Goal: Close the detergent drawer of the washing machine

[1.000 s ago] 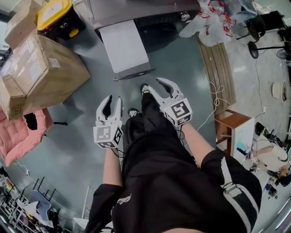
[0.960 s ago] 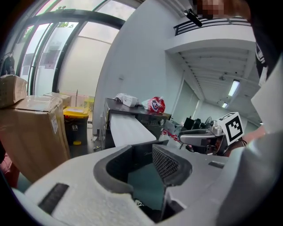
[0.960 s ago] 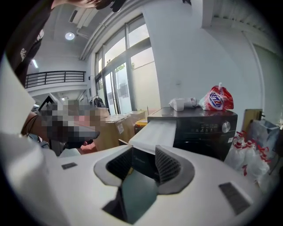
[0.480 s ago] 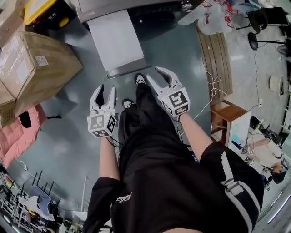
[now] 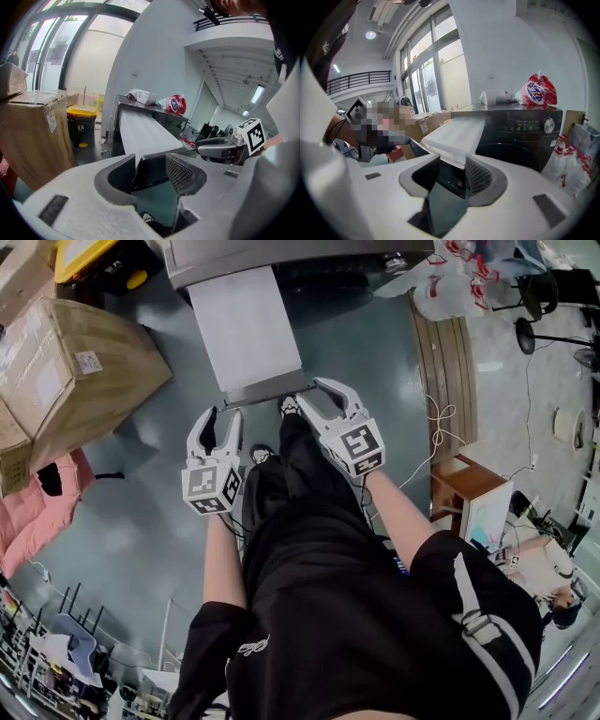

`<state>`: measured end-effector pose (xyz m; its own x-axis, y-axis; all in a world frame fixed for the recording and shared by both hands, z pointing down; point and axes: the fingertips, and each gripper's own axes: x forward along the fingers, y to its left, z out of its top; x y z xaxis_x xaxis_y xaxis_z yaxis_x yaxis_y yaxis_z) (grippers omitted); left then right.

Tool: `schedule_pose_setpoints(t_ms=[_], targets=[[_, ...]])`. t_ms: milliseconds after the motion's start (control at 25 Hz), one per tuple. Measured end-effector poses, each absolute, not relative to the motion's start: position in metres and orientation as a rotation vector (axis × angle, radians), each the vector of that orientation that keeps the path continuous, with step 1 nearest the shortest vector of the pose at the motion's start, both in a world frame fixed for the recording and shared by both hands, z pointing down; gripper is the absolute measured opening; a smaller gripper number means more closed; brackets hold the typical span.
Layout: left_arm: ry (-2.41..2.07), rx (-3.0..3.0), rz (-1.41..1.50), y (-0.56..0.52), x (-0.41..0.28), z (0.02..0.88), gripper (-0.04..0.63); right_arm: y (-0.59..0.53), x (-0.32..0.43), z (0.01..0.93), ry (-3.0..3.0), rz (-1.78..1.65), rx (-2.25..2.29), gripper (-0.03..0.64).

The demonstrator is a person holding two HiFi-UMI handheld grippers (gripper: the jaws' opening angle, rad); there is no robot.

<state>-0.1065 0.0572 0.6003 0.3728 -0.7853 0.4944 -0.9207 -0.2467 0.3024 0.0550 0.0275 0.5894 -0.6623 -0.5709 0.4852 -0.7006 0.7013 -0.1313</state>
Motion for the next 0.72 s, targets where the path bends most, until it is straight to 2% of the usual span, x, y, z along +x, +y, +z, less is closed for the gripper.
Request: schedule_pose_setpoints(t_ms=[280, 720], targets=[[-1.477, 2.076, 0.323, 0.0571, -0.1040, 0.5999, 0.184, 0.0270, 0.0538, 0.5884, -2.507, 0.437, 0.976, 0.163], [-1.504, 2.039, 0.302, 0.0530, -0.1067, 0.5949, 0.184, 0.0230, 0.0522, 0.5831, -2.498, 0.441, 1.012, 0.160]])
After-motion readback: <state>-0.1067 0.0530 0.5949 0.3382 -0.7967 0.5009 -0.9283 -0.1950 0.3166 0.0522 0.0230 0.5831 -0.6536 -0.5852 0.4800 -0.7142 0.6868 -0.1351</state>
